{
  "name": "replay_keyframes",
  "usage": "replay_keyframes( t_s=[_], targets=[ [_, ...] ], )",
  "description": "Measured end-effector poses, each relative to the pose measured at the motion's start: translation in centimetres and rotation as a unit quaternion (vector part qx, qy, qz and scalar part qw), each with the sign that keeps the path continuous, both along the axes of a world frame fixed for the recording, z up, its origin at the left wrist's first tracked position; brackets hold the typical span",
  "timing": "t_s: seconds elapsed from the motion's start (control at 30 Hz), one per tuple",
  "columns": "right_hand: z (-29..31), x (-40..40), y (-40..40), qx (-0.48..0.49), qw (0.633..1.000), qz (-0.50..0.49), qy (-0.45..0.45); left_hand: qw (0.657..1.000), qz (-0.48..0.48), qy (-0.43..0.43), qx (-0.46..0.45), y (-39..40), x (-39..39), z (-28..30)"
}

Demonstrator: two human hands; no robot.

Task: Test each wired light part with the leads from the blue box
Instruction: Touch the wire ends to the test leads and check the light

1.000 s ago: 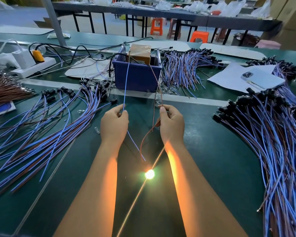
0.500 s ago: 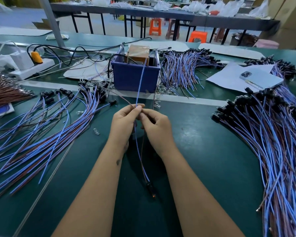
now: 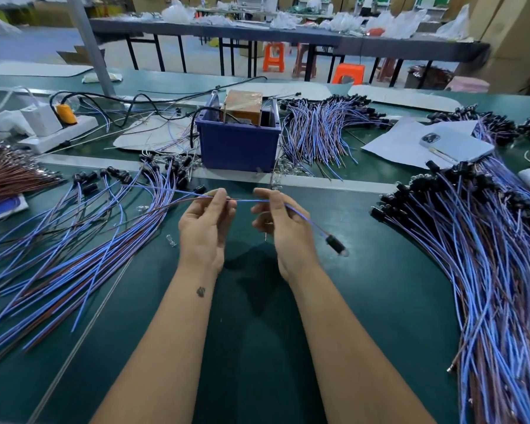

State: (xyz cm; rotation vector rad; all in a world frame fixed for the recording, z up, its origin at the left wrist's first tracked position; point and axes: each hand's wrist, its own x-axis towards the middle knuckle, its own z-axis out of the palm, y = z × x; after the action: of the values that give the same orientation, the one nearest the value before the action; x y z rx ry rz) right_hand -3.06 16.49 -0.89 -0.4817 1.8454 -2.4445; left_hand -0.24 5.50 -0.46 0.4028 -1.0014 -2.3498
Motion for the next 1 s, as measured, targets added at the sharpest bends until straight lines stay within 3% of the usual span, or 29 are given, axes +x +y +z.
replay_keyframes(
  t_s=[0.07,0.13,0.2,0.27,0.33,0.4,0.47,0.6,0.67,0.7,0.73,0.9,1.0],
  targets=[
    [0.5,-0.4,1.3,-0.042,0.998,-0.028,-0.048,0.986,-0.009,0.000,-0.168,1.9,0.9,-0.1],
    [1.5,-1.3,3.7,-0.083,0.992,-0.053,-0.074,0.942,-0.044,0.016,-0.331,4.3,1.6,-0.2],
    [2.9,-2.3,6.9,-0.072,0.991,-0.082,-0.081,0.898,-0.080,0.051,-0.429,7.0,1.6,-0.2],
    [4.3,-3.3,10.4,0.004,0.989,-0.133,-0.072,0.863,-0.136,0.088,-0.478,10.4,1.3,0.2],
    [5.7,-4.3,14.1,0.165,0.965,-0.199,-0.033,0.833,-0.204,0.113,-0.502,14.2,0.9,0.8],
    [6.9,-4.9,17.7,0.357,0.899,-0.253,0.022,0.810,-0.259,0.118,-0.513,17.8,0.9,1.4],
    [7.6,-5.1,21.2,0.491,0.823,-0.281,0.047,0.788,-0.306,0.108,-0.523,20.4,0.9,1.8],
    [7.2,-4.6,25.5,0.662,0.689,-0.295,0.003,0.768,-0.341,0.089,-0.534,21.6,1.1,1.6],
    [6.4,-4.3,25.8,0.740,0.602,-0.300,-0.008,0.777,-0.327,0.073,-0.533,20.7,1.3,1.0],
    [6.1,-4.1,25.3,0.752,0.579,-0.314,0.002,0.783,-0.315,0.056,-0.534,19.9,1.3,0.7],
    [5.8,-4.0,24.3,0.748,0.575,-0.329,0.026,0.789,-0.299,0.037,-0.535,19.0,1.2,0.4],
    [3.9,-3.3,14.5,0.691,0.643,-0.288,0.161,0.849,-0.143,-0.074,-0.503,11.5,0.5,-0.5],
    [2.6,-2.6,7.3,0.661,0.689,-0.209,0.209,0.844,-0.064,-0.138,-0.515,5.9,0.9,-0.4]
  ],
)
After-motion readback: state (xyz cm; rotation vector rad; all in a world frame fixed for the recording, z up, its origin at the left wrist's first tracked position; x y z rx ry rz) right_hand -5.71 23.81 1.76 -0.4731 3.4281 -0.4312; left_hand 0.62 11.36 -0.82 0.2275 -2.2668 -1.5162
